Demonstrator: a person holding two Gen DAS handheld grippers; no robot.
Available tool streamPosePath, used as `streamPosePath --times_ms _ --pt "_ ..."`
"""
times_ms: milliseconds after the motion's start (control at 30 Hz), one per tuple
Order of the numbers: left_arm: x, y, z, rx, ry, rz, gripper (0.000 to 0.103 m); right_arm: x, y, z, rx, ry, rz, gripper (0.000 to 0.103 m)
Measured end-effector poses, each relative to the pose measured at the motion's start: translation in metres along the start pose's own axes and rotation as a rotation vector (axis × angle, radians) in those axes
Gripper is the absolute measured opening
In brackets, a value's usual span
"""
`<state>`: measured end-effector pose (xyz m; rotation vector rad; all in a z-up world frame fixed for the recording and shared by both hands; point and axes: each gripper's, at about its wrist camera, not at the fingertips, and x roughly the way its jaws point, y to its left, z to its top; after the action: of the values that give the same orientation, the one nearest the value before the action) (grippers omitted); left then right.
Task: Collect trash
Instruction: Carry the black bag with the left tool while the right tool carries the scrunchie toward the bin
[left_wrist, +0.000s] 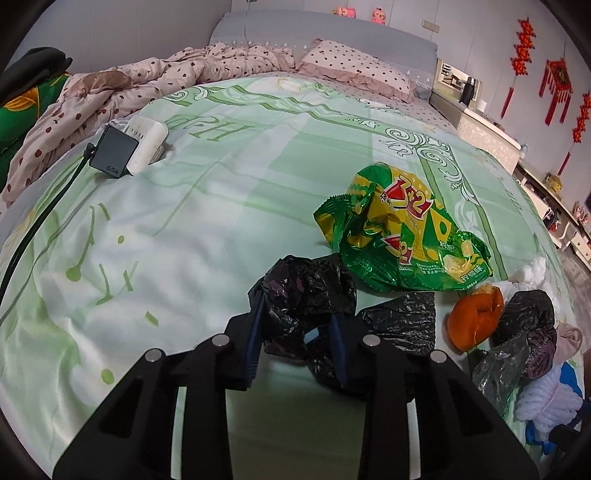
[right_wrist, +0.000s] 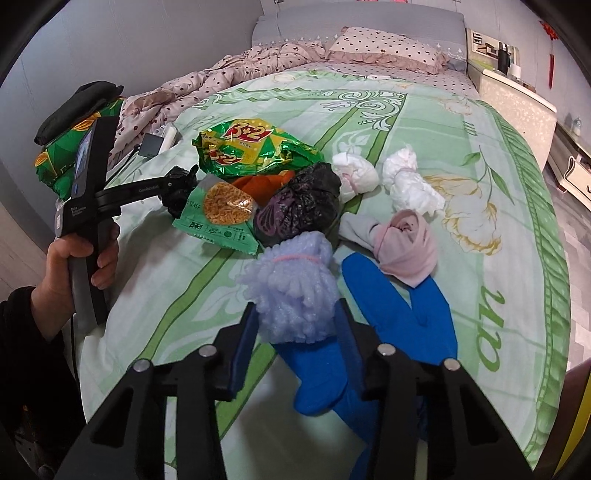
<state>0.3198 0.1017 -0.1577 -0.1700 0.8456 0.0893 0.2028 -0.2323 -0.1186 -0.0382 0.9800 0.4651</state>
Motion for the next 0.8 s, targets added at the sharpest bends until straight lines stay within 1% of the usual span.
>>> streamPosePath --times_ms 67,233,633,800 --pt "-0.002 -0.001 0.0 0.002 -0.001 0.002 0.028 0.001 0.0 0.0 -0.004 0.004 0.0 0.031" --pt "-0.013 -0.001 0.0 0.004 -0.001 0.007 0.027 -0.009 0.003 0.002 -0.015 -0.02 -0.012 0.025" --pt "-0.06 -0.001 0.004 0.002 -0.045 0.015 0.027 -0.054 0.0 -0.003 0.017 -0.087 -0.001 0.024" --pt "-0.083 -0.002 0.004 0.01 -0.07 0.023 0.027 -0.075 -0.002 -0.005 0.025 -0.125 -0.015 0.024"
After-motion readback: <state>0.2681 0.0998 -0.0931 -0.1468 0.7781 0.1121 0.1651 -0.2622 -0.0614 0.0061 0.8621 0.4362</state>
